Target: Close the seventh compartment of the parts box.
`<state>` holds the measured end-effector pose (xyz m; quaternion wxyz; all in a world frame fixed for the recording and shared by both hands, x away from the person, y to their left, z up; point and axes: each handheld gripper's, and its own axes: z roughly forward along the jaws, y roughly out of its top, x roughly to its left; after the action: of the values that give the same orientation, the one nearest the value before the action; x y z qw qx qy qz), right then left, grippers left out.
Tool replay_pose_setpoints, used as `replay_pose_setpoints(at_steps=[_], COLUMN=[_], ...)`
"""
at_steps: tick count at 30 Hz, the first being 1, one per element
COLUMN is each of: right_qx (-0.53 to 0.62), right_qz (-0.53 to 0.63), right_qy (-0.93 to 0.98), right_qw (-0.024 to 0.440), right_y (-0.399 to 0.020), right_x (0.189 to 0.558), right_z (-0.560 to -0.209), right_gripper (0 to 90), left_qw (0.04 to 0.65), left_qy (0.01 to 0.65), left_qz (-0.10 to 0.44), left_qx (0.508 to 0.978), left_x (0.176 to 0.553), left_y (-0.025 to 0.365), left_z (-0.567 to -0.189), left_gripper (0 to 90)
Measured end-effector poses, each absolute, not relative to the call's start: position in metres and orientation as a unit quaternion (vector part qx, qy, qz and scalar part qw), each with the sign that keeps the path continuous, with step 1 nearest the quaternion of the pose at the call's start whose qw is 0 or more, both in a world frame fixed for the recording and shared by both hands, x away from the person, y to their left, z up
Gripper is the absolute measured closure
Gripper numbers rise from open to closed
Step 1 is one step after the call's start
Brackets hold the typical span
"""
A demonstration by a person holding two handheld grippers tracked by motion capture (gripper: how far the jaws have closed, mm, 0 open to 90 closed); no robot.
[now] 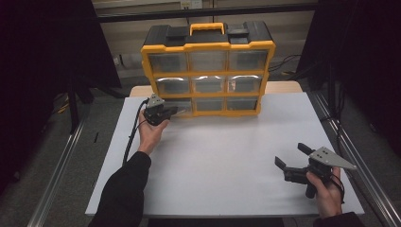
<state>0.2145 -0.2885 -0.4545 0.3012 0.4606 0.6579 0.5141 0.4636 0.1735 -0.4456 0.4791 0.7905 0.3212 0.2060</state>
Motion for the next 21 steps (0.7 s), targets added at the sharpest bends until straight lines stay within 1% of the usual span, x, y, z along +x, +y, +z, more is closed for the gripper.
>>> replay_pose_setpoints(at_steps=[4,15,19,21], right_qx=[0.461,0.461,0.460,0.462], right_qz=[0.513,0.514,0.514,0.514], right_qy=[0.658,0.658,0.658,0.658], right_qw=[0.300,0.301,0.301,0.300], right_y=[-0.2882,-0.2884,-0.2885,-0.2886], right_x=[0.2142,0.2143,0.2147,0.2147], right_z=[-0.4543,-0.4544,-0.4546,-0.4546], right_gripper=[0.5,0.5,0.5,0.5], left_qw=[0.483,0.477,0.493,0.491], left_qy=[0.320,0.320,0.318,0.321], left_qz=[0.201,0.210,0.210,0.209], left_qx=[0.790,0.791,0.782,0.783], left_x=[0.4646,0.4679,0.4693,0.4697], left_y=[0.1730,0.1723,0.1724,0.1723], left_z=[-0.4462,-0.4438,-0.4404,-0.4387], left_gripper=[90.0,90.0,90.0,90.0])
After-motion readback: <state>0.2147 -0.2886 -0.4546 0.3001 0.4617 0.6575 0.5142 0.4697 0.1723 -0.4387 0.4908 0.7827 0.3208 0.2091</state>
